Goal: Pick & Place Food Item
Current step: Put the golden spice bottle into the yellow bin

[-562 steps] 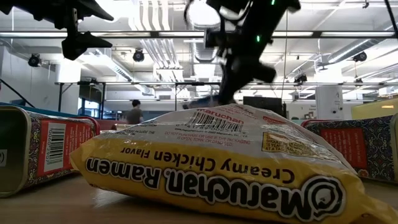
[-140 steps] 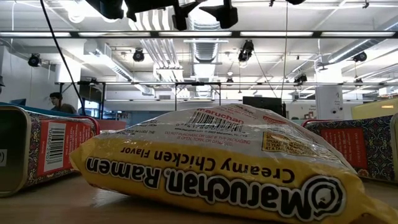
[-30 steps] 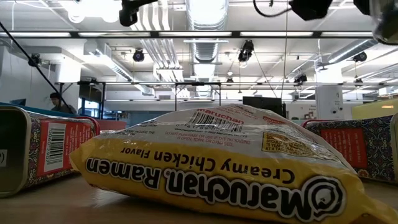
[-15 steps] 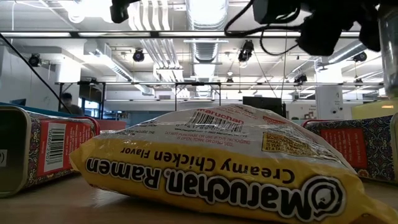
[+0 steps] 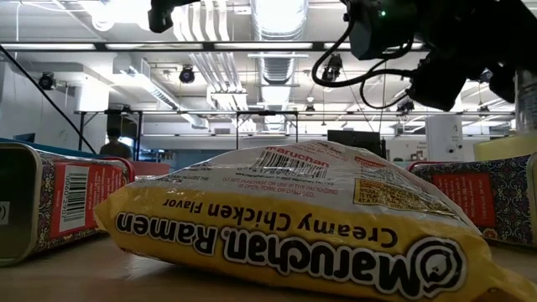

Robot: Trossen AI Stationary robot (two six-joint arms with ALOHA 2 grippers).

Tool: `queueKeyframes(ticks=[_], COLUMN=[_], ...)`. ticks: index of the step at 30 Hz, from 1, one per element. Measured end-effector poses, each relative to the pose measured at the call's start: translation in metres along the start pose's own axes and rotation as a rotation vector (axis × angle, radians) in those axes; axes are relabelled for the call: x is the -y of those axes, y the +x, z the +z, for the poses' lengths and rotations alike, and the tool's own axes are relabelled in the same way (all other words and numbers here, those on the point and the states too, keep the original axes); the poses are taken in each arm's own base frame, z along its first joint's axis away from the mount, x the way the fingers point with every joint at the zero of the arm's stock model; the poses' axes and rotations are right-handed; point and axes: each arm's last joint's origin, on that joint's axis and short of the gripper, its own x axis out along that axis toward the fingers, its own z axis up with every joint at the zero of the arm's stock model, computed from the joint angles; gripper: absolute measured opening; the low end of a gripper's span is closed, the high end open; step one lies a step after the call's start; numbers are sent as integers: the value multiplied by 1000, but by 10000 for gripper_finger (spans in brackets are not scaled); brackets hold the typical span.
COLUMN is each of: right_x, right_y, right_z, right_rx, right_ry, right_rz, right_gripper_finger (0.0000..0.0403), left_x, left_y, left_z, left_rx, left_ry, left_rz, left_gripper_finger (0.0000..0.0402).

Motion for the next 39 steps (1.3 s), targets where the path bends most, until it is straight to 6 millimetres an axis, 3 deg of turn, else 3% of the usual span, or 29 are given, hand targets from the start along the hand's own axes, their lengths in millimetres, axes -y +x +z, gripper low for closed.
queueKeyframes(ticks=[25,32,39], right_x=[1,-4,-4], right_y=[9,7,7], right_z=[10,11,11], right_rx=[49,68,69], right_ry=[-2,-25,-28], right_rz=[25,62,64], right_gripper_finger=[272,365,379], left_x=[0,0,0], left_y=[0,0,0], left_z=[0,0,0], left_rx=[3,3,4], left_ry=[-1,3,17], left_rz=[7,8,11], left_gripper_finger=[286,286,286])
